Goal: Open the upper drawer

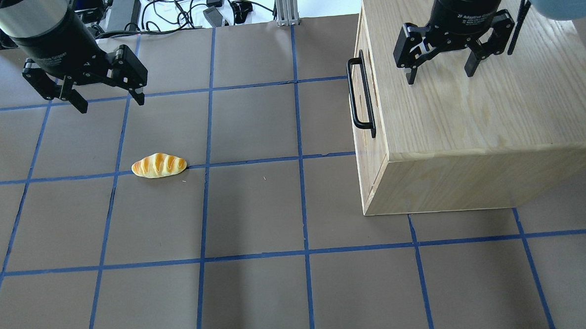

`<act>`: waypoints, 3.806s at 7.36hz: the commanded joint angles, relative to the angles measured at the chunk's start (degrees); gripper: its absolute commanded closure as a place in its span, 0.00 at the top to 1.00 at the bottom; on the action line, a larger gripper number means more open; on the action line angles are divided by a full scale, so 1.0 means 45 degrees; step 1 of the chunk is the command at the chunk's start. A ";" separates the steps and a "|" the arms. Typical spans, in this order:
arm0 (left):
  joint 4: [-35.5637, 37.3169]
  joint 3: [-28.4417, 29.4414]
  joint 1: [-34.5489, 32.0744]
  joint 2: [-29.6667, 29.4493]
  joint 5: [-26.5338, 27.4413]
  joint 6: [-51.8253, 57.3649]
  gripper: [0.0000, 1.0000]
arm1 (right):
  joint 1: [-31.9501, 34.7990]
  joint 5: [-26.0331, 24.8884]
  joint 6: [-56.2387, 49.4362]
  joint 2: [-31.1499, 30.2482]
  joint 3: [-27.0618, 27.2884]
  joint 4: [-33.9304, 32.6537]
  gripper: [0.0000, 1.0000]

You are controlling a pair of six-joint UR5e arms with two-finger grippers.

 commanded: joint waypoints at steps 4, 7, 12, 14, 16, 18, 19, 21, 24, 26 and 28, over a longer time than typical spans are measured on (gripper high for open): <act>-0.0102 -0.0184 0.0221 -0.0002 0.0051 0.0715 1.00 | 0.0000 0.0000 0.0014 0.0000 -0.0008 0.0000 1.00; 0.0326 -0.0085 -0.0032 -0.0469 -0.0219 -0.0504 1.00 | 0.0000 0.0000 -0.0005 0.0000 -0.0008 0.0000 1.00; 0.3214 0.0050 -0.2899 -0.1542 -0.2212 -0.3006 1.00 | 0.0000 0.0000 -0.0005 0.0000 -0.0008 0.0000 1.00; 0.4307 0.0070 -0.3741 -0.2050 -0.2252 -0.3630 1.00 | -0.0019 0.0000 0.0014 0.0000 0.0011 0.0000 1.00; 0.5755 0.0070 -0.4251 -0.2674 -0.3514 -0.4821 1.00 | 0.0000 0.0000 -0.0005 0.0000 0.0011 0.0000 1.00; 0.6301 0.0070 -0.4776 -0.3163 -0.3698 -0.4884 1.00 | 0.0000 0.0000 0.0014 0.0000 -0.0008 0.0000 1.00; 0.6827 0.0051 -0.4954 -0.3456 -0.3717 -0.4904 1.00 | 0.0000 0.0000 0.0014 0.0000 -0.0008 0.0000 1.00; 0.6930 0.0070 -0.5247 -0.3770 -0.3737 -0.4923 1.00 | 0.0000 0.0000 0.0014 0.0000 0.0011 0.0000 1.00; 0.7163 0.0070 -0.5580 -0.4024 -0.4068 -0.4943 1.00 | -0.0019 0.0000 0.0014 0.0000 -0.0008 0.0000 1.00; 0.7203 0.0051 -0.5756 -0.4103 -0.4479 -0.5099 1.00 | 0.0000 0.0000 0.0014 0.0000 -0.0008 0.0000 1.00; 0.7397 0.0051 -0.5931 -0.4336 -0.4479 -0.5119 1.00 | 0.0000 0.0000 0.0014 0.0000 -0.0008 0.0000 1.00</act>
